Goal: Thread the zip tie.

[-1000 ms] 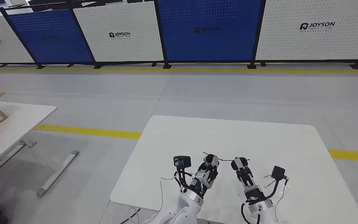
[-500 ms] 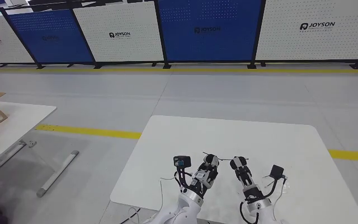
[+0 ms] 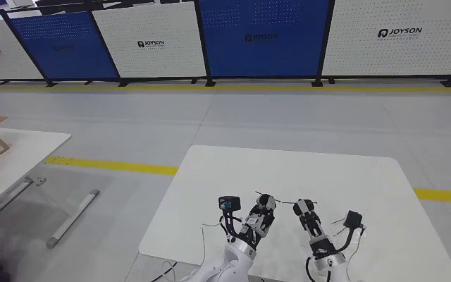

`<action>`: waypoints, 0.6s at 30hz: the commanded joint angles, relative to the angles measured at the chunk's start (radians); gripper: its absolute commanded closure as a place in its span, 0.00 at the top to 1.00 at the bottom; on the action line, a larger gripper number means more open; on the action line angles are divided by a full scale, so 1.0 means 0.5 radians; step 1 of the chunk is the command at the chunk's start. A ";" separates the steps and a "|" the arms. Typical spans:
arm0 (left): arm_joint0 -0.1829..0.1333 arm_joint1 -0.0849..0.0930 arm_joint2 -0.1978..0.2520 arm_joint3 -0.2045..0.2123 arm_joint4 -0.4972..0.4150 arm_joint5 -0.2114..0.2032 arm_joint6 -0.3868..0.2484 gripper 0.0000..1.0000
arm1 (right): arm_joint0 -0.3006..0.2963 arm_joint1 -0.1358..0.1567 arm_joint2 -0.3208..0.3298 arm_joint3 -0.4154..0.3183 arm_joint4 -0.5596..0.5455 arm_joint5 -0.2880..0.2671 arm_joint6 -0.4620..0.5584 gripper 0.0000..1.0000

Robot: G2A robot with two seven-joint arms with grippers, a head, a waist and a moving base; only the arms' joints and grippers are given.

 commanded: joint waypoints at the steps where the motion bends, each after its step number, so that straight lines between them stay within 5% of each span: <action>1: 0.000 0.000 0.000 0.000 0.000 0.000 0.000 0.00 | -0.023 -0.004 0.002 -0.030 0.015 0.046 -0.033 0.00; 6: 0.000 0.000 0.000 0.000 0.000 0.000 0.000 0.00 | -0.060 -0.011 -0.009 -0.088 0.004 0.185 -0.076 0.00; 13: -0.007 -0.001 -0.003 0.001 0.029 0.004 0.003 0.00 | -0.060 -0.011 -0.009 -0.088 0.004 0.185 -0.076 0.00; 18: -0.033 -0.022 0.048 0.025 0.190 0.113 0.072 0.00 | -0.060 -0.011 -0.009 -0.088 0.004 0.185 -0.076 0.00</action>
